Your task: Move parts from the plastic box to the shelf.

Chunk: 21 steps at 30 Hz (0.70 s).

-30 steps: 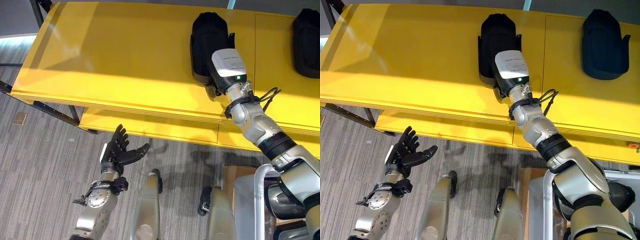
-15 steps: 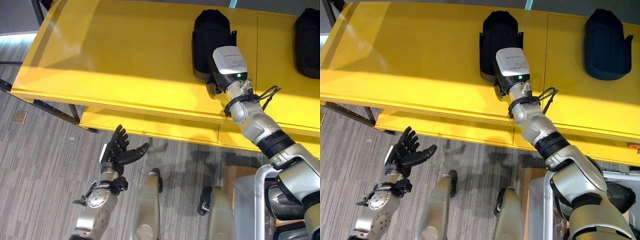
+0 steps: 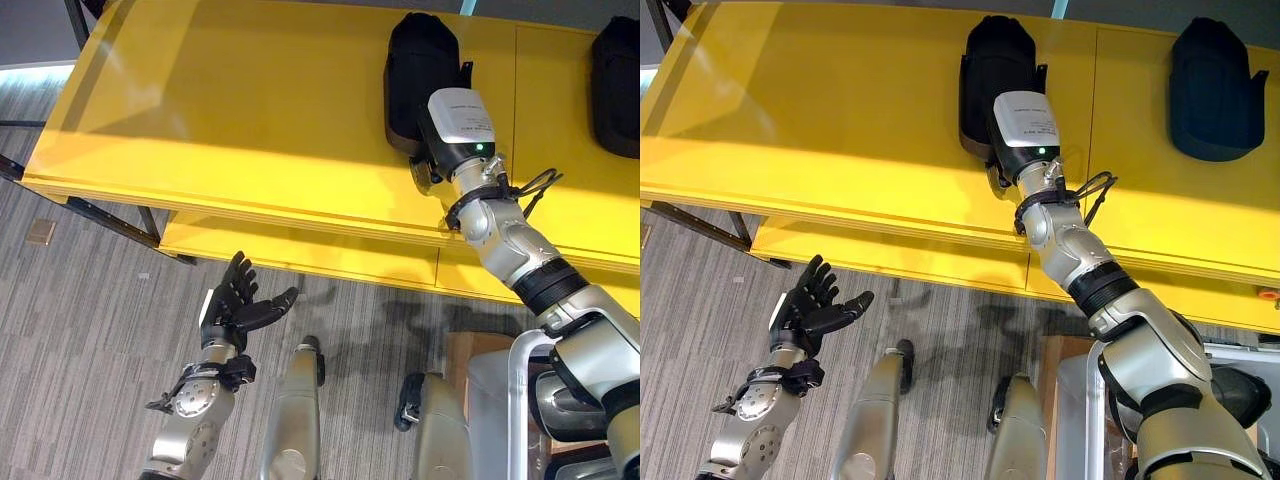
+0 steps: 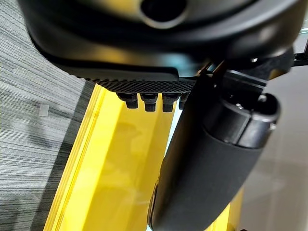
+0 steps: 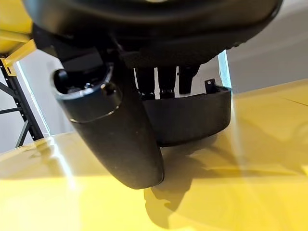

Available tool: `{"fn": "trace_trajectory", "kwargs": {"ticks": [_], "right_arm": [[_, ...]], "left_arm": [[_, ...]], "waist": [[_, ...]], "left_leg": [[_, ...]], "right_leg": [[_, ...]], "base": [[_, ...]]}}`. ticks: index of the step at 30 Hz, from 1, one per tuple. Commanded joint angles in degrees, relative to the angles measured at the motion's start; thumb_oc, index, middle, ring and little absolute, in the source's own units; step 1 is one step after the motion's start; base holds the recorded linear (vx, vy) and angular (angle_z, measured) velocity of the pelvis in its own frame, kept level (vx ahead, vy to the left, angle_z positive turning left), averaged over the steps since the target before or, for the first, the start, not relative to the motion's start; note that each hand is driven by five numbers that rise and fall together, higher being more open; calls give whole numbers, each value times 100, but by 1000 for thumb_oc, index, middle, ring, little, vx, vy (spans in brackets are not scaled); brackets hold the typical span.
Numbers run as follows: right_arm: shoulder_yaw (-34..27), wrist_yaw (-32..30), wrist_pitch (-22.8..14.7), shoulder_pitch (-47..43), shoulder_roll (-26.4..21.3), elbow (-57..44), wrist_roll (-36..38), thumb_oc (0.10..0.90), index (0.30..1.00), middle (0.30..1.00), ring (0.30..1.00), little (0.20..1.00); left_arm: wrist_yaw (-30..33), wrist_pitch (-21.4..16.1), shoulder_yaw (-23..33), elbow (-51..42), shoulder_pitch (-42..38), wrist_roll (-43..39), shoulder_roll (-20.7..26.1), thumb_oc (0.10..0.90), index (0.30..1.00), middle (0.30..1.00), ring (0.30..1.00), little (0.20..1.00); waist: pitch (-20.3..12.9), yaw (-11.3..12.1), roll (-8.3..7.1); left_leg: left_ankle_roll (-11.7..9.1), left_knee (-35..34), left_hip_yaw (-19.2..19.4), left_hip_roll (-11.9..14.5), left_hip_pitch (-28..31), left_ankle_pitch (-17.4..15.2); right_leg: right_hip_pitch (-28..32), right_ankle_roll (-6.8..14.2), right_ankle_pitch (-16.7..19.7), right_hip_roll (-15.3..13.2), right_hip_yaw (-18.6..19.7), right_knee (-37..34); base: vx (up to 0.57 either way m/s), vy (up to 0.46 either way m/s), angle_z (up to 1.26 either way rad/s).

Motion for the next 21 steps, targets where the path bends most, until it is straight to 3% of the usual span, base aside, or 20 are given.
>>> {"fn": "trace_trajectory", "kwargs": {"ticks": [1, 7, 21], "right_arm": [[-320, -169, -200, -584, -95, -628, 66, 900, 1000, 1000, 1000, 1000], [-755, -141, -379, -80, -218, -1794, 127, 900, 1000, 1000, 1000, 1000], [-960, 3, -485, 302, -406, -2503, 31, 900, 1000, 1000, 1000, 1000]], "left_arm": [[50, -618, 123, -650, -88, 55, 337, 900, 1000, 1000, 1000, 1000], [137, -562, 248, -666, -30, 108, 248, 900, 1000, 1000, 1000, 1000], [145, -489, 368, -701, 45, 225, 234, 900, 1000, 1000, 1000, 1000]], "waist": [[-179, 133, 9], [-191, 51, -44], [-213, 3, -117]], "left_leg": [[166, 385, -230, 199, 330, -694], [151, 391, -231, 220, 270, -694], [129, 325, -236, 230, 309, -665]], "right_leg": [[123, -77, 157, 81, 96, -317], [67, -82, 153, 94, 87, -314], [87, -88, 164, 90, 72, -329]], "base": [[0, 0, 0], [0, 0, 0], [0, 0, 0]]}}
